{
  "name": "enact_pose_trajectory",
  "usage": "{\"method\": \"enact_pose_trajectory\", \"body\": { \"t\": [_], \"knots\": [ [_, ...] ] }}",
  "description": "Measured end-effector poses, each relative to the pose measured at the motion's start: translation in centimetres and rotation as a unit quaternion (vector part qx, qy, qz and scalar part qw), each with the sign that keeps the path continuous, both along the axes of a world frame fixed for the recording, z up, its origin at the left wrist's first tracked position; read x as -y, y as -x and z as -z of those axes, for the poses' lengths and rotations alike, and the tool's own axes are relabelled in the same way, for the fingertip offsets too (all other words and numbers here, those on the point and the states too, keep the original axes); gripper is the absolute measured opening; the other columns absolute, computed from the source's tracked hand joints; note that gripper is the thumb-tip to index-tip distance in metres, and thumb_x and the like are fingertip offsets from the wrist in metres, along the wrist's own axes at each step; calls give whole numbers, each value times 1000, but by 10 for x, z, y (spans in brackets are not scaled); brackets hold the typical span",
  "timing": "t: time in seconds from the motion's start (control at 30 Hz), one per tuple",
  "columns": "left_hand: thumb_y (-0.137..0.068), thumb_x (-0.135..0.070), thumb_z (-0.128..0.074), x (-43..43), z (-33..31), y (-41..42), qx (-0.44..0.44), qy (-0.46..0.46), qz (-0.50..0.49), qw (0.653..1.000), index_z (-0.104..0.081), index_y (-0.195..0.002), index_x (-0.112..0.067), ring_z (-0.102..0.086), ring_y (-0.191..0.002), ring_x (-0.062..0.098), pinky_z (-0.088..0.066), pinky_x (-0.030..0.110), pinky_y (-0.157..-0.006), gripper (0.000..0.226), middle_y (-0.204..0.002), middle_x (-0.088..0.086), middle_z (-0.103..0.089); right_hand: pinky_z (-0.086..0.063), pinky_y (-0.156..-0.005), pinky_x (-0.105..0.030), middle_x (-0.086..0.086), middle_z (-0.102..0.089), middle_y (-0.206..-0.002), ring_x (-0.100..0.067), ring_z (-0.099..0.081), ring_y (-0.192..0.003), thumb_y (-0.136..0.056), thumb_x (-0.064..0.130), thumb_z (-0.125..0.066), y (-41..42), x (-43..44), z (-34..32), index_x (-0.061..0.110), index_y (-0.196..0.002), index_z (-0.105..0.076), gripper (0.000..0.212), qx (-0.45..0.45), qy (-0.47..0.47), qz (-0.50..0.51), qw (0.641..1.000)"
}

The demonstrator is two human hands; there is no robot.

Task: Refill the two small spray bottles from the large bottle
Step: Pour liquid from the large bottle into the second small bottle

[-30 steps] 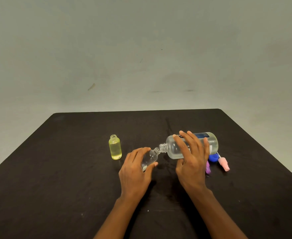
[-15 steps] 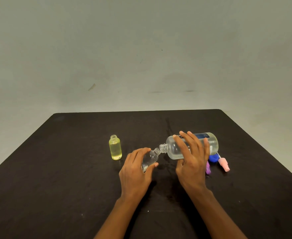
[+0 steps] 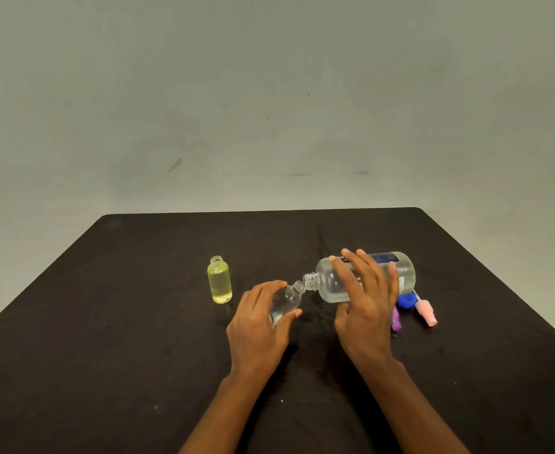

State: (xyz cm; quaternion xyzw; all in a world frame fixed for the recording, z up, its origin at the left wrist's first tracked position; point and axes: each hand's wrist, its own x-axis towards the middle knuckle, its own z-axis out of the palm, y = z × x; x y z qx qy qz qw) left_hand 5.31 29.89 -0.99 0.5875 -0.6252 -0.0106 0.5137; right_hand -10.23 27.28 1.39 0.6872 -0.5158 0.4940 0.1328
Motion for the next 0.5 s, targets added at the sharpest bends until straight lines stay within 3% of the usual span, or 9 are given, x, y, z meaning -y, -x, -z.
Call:
{"method": "enact_pose_trajectory", "body": {
  "t": [0.27, 0.5],
  "knots": [
    [-65, -30, -84, 0, -1, 0, 3, 4, -1, 1000, -60, -108, -32, -54, -90, -5, -33, 4, -64, 50, -101, -29, -52, -11, -115, -45, -12, -60, -126, -23, -40, -128, -52, -29, -62, 0, 1, 0, 9, -118, -65, 76, -3, 0, 0, 1000],
    [-66, -31, -84, 0, 0, 0, 5, -1, 1, 1000, -60, -109, -32, -55, -90, -4, -34, 5, -64, 49, -101, -28, -53, -17, -112, -52, -13, -59, -127, -25, -41, -129, -52, -28, -63, 0, 1, 1, 10, -119, -63, 77, 0, 0, -7, 1000]
  ]
}}
